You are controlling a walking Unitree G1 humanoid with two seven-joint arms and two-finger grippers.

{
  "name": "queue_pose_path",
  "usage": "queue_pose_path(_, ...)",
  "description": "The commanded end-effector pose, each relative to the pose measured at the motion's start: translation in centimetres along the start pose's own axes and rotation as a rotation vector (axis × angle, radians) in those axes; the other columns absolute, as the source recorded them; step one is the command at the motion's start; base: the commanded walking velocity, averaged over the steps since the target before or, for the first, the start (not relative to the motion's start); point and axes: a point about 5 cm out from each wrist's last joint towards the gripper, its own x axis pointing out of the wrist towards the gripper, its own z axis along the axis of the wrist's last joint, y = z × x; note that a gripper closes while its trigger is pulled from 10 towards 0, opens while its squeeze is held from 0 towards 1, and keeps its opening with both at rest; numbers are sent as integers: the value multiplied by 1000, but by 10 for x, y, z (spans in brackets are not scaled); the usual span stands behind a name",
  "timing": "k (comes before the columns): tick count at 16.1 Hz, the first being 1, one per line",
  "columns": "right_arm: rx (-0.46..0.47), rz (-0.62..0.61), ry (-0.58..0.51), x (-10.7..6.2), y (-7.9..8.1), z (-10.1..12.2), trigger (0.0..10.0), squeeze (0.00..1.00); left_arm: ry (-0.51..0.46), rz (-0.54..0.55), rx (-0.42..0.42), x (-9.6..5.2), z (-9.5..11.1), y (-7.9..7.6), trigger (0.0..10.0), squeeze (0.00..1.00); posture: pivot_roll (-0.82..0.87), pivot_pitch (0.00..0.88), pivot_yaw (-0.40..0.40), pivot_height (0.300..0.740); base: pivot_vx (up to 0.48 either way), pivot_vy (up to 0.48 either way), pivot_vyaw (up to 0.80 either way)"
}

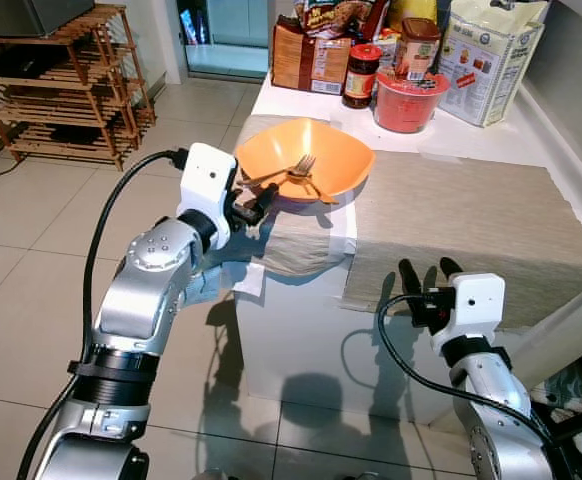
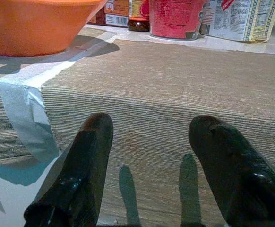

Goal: Setting the table

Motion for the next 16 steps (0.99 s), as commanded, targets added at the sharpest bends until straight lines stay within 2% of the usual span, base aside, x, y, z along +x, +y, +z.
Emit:
queue_pose_path(1, -7, -10, -6, 1, -2, 3, 10000, 0, -10, 2, 11, 3, 4, 1, 0, 0, -17, 0, 6, 736, 0, 0, 0)
queue_pose_path(16, -8, -6, 9, 0, -1, 1, 10000, 0, -21, -3, 4, 4, 6, -1, 0, 0, -15, 0, 4, 736, 0, 0, 0)
